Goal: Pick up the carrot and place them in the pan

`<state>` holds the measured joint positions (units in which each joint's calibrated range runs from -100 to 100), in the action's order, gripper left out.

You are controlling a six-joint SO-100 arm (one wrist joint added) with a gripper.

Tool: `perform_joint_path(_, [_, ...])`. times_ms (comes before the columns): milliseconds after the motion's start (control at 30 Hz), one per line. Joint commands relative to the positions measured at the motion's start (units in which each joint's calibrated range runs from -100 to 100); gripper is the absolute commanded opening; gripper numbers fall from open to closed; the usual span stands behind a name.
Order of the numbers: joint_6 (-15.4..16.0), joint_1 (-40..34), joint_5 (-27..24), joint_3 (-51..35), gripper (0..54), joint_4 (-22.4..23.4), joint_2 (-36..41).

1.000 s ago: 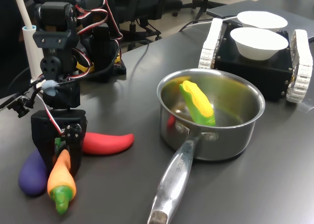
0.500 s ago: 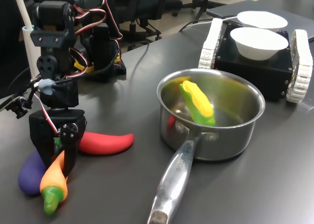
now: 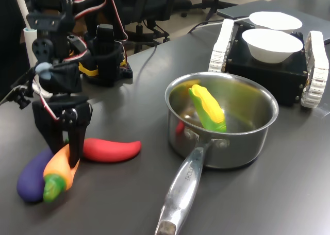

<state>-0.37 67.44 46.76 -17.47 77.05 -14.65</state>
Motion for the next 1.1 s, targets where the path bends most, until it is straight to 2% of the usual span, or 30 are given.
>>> perform_joint_path(0, [2.2, -0.2, -1.0, -5.9, 0.3, 2.4, 8.0])
perform_joint_path(267, [6.8, 0.9, -4.4, -8.7, 0.3, 3.0, 12.5])
perform_joint_path(533, [10.7, -1.0, -10.8, -12.6, 0.3, 3.8, 17.2])
perform_joint_path(1067, [11.5, -10.1, -19.4, -13.4, 0.2, 5.2, 26.4])
